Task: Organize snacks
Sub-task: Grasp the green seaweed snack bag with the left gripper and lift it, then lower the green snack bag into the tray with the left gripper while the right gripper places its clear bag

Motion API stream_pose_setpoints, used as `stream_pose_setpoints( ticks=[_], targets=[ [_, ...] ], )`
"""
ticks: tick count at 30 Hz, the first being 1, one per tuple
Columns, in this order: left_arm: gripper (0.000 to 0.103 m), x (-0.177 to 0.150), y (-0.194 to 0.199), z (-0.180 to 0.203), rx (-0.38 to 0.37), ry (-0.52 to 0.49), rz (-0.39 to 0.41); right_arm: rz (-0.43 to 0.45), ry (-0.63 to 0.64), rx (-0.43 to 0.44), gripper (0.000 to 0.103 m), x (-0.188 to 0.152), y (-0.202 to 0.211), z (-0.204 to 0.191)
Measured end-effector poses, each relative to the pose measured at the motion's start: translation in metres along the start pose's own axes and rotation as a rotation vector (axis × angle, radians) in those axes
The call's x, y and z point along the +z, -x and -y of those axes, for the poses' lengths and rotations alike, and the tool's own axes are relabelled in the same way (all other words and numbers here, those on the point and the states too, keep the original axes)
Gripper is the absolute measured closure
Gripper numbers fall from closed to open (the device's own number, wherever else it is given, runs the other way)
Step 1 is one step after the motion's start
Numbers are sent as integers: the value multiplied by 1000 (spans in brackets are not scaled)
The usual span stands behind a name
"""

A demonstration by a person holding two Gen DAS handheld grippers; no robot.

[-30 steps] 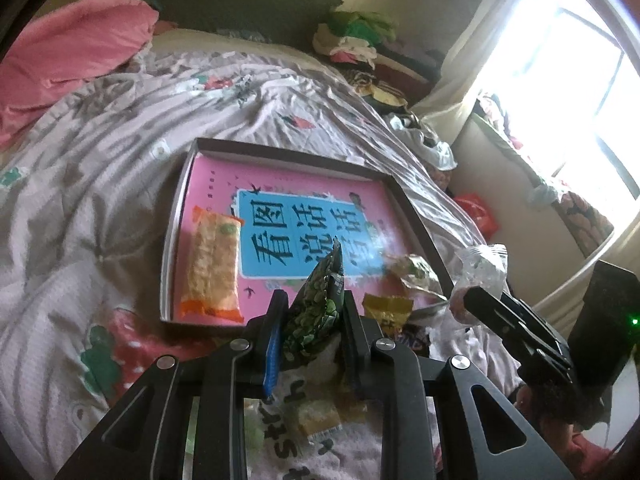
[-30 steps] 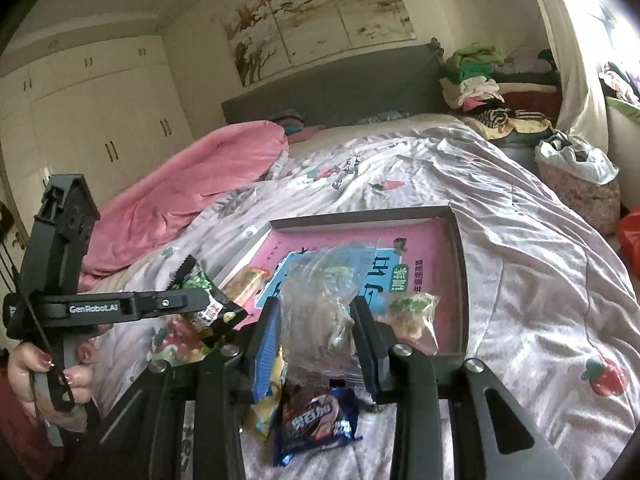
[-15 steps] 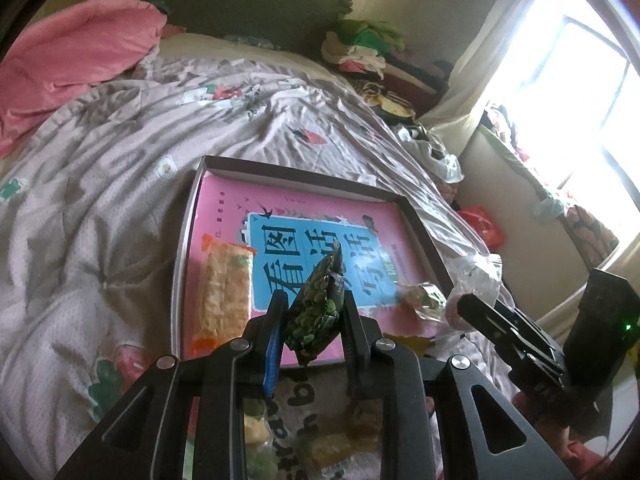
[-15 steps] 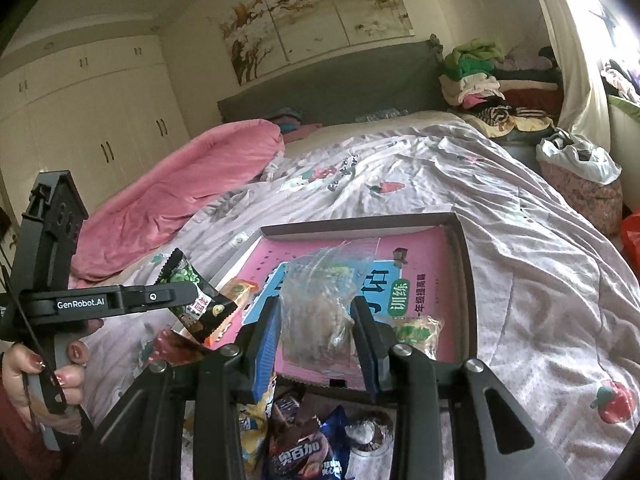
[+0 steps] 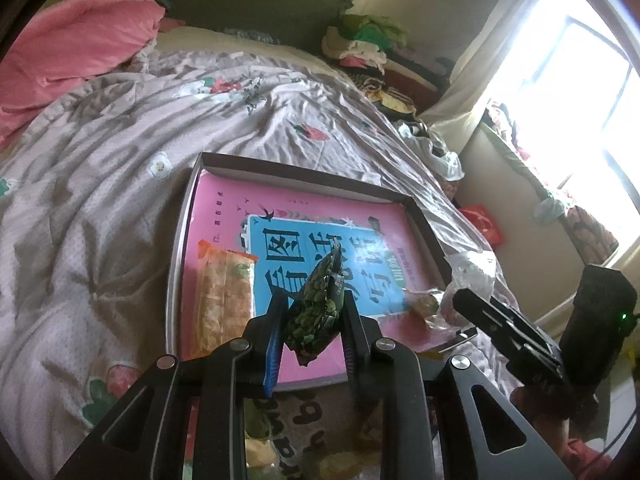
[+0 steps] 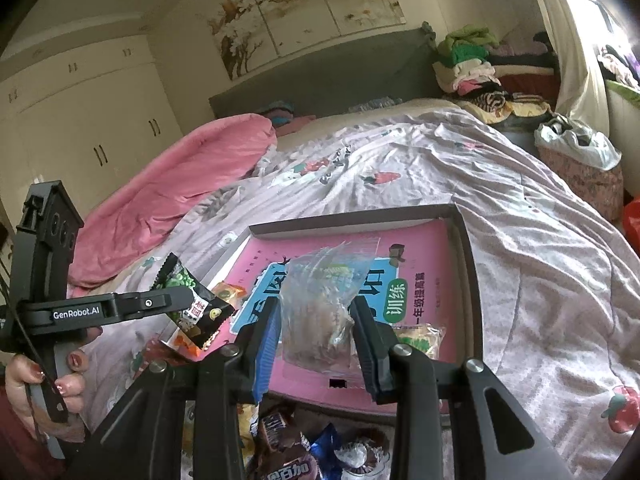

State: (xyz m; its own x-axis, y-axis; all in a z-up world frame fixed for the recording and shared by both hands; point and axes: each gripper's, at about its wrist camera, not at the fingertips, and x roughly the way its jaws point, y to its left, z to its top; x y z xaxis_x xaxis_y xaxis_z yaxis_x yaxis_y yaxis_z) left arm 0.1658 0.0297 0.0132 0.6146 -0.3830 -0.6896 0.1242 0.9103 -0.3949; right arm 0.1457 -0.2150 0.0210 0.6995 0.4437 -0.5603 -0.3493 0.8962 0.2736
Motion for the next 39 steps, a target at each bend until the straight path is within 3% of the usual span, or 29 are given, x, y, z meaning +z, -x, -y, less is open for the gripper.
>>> stream_pose_setpoints(
  ticks=[19, 39],
  targets=[
    [77, -9, -32, -2, -3, 7, -43, -98, -16, 7, 67, -6, -31, 5],
    [77, -17, -39, 4, -12, -25, -62, -118, 9, -35, 66, -12, -35, 3]
  ],
)
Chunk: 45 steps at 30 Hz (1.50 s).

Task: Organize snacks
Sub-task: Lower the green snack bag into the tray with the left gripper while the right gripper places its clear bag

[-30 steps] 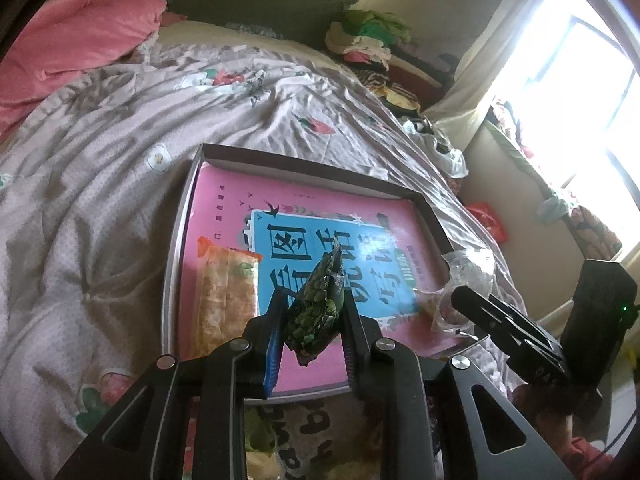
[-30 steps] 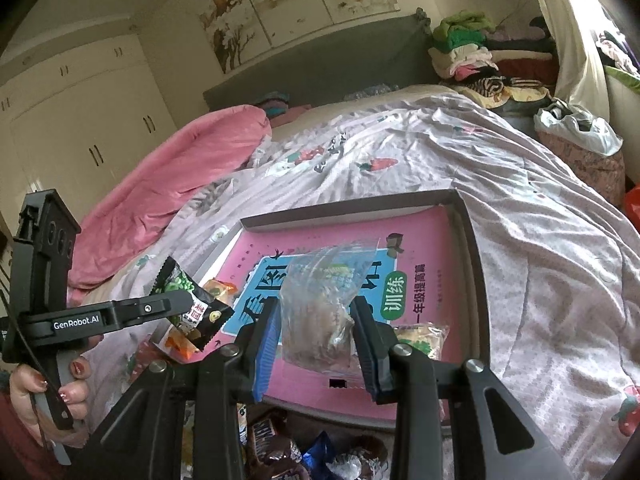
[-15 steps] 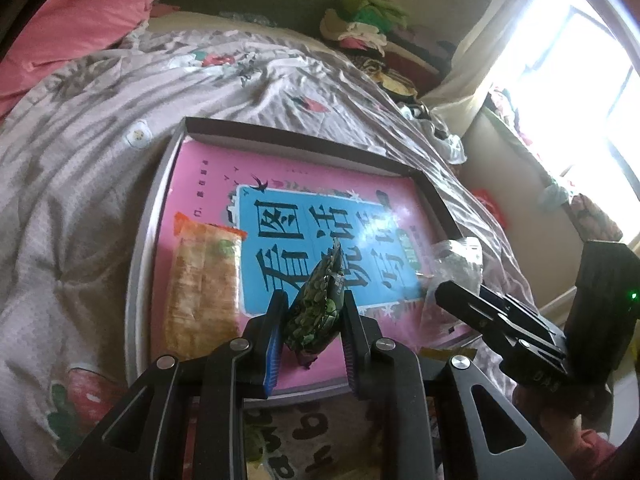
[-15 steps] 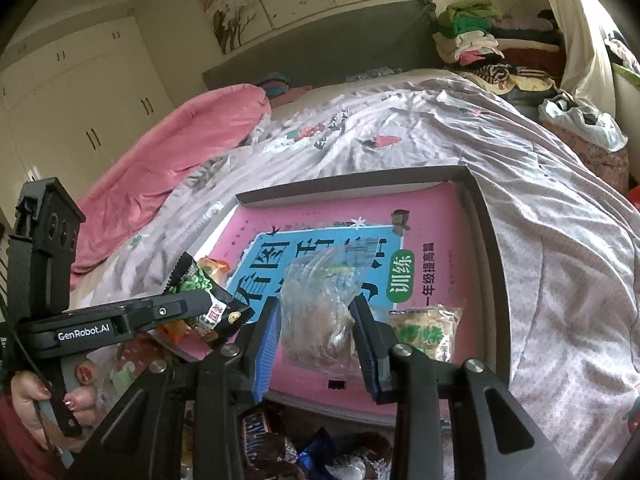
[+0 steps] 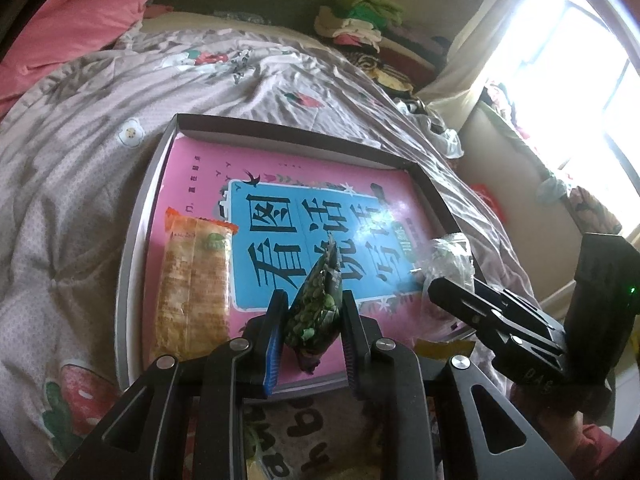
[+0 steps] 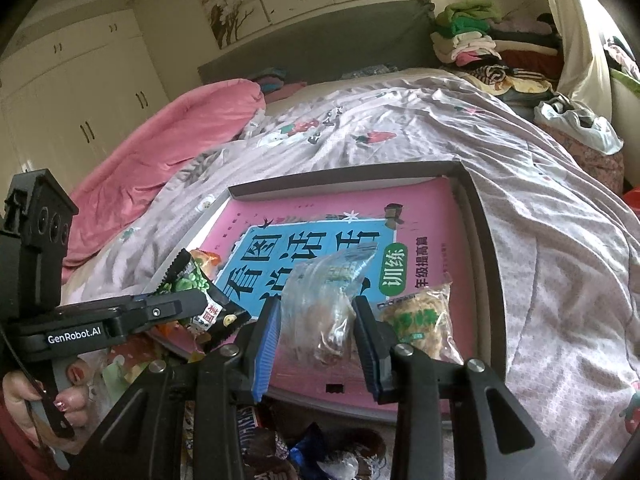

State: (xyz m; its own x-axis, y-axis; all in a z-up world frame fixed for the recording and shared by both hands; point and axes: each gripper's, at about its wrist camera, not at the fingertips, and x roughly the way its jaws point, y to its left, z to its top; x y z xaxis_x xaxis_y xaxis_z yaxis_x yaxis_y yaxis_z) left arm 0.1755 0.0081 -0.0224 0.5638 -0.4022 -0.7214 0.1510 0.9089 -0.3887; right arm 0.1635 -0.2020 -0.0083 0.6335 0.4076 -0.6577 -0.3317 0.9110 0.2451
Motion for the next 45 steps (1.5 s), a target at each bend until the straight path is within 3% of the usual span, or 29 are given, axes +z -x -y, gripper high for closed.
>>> stream_pose_setpoints(
  ticks=[23, 45],
  targets=[
    [73, 4, 6, -4, 10, 13, 16, 39, -3, -7, 62, 3, 12, 2],
    [32, 7, 40, 10, 8, -21, 96, 101, 20, 19, 53, 6, 34, -6]
  ],
)
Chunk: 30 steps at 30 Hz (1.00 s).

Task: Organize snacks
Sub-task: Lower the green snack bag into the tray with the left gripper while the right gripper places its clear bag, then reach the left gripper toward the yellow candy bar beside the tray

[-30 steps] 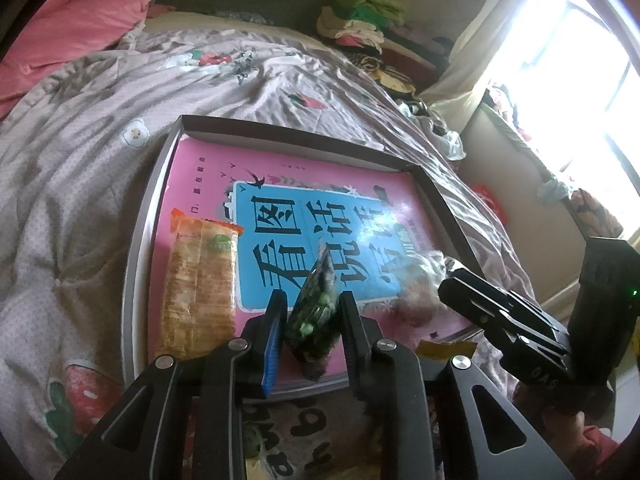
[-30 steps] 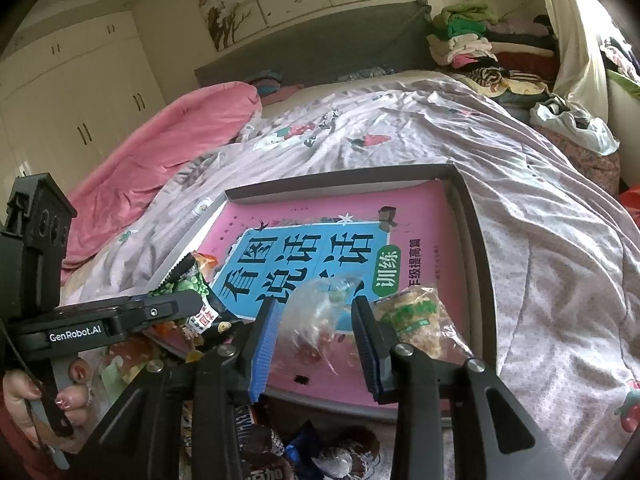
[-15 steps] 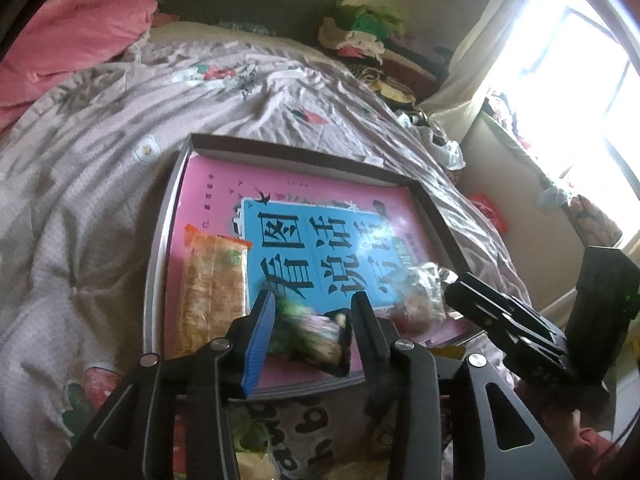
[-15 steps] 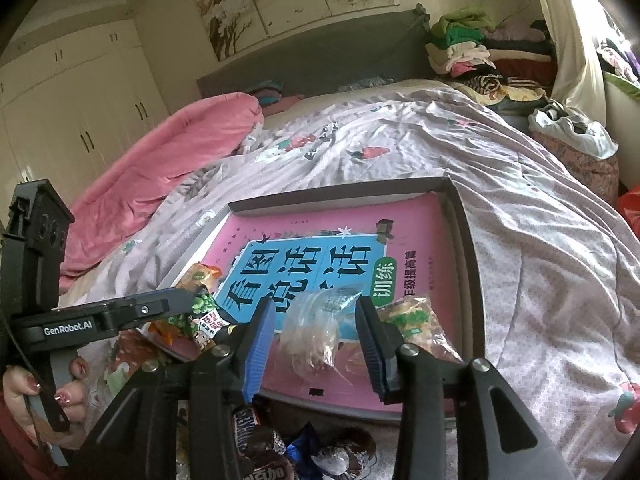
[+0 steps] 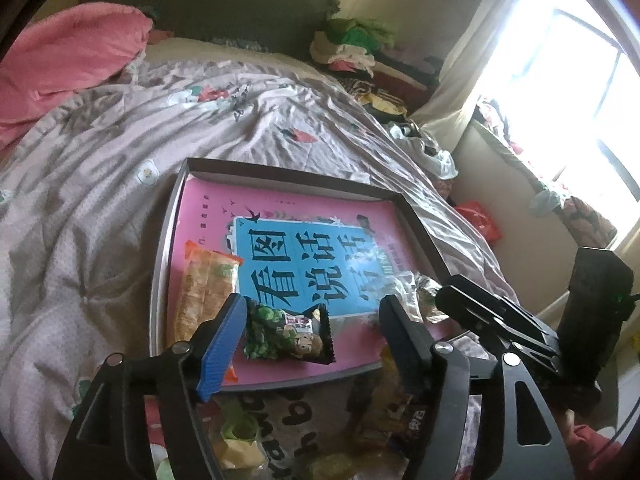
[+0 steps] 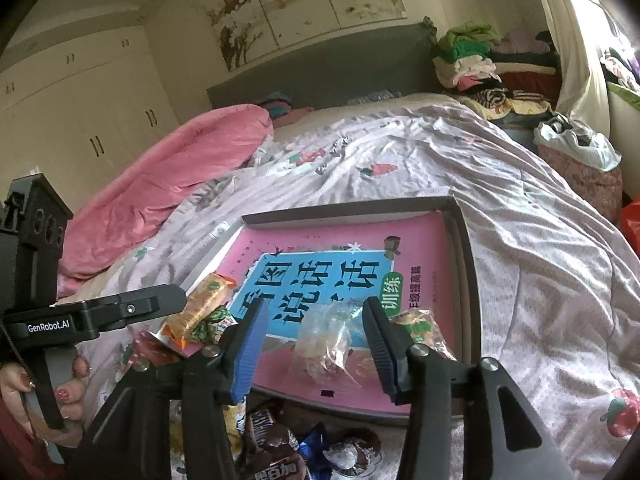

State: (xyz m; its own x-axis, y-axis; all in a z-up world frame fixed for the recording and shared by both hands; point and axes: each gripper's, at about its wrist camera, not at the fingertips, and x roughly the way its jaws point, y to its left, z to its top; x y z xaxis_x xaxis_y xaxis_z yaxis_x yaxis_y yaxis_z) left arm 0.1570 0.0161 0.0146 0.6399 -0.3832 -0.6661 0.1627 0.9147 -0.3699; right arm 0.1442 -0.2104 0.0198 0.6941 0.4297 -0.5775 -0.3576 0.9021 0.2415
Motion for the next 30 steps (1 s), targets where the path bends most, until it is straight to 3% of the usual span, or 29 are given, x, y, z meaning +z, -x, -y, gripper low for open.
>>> stream_pose_setpoints(
  ticks=[14, 30],
  targets=[
    [28, -2, 10, 4, -8, 11, 2, 34, 12, -15, 48, 2, 18, -3],
    [27, -3, 32, 6, -24, 15, 17, 92, -6, -114, 48, 6, 58, 5]
  ],
)
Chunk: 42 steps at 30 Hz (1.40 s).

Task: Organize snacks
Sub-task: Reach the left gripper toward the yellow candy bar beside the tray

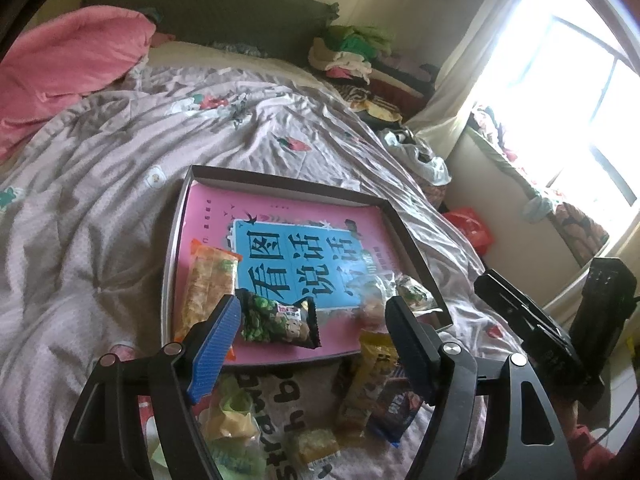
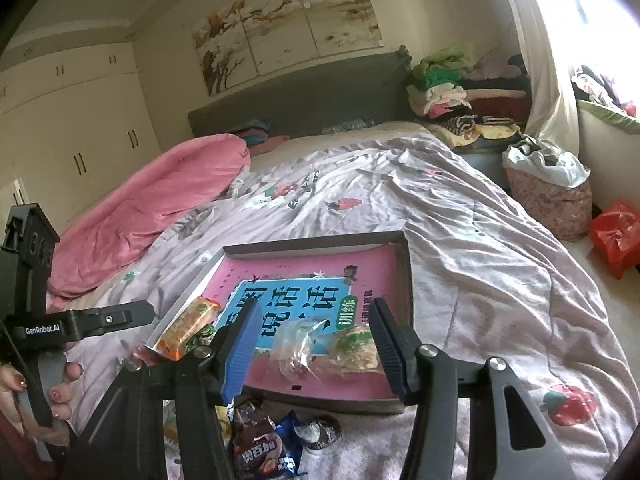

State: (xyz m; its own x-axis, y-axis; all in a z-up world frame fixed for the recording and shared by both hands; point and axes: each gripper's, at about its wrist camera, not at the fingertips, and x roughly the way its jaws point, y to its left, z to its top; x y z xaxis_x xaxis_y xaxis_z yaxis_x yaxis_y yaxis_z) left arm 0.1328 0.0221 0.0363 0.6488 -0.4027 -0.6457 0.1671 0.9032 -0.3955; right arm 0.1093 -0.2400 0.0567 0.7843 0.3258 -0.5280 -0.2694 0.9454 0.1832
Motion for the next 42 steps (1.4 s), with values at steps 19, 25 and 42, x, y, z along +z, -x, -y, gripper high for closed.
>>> stream_pose_setpoints(
  ticks=[19, 25, 42],
  targets=[
    [27, -8, 7, 11, -53, -16, -35, -37, 29, 25, 48, -11, 16, -13],
    [27, -12, 6, 15, -58, -29, -52, -58, 48, 36, 48, -15, 18, -18],
    [27, -25, -5, 24, -63, -81, -111, -135, 86, 57, 48, -32, 18, -31]
  ],
)
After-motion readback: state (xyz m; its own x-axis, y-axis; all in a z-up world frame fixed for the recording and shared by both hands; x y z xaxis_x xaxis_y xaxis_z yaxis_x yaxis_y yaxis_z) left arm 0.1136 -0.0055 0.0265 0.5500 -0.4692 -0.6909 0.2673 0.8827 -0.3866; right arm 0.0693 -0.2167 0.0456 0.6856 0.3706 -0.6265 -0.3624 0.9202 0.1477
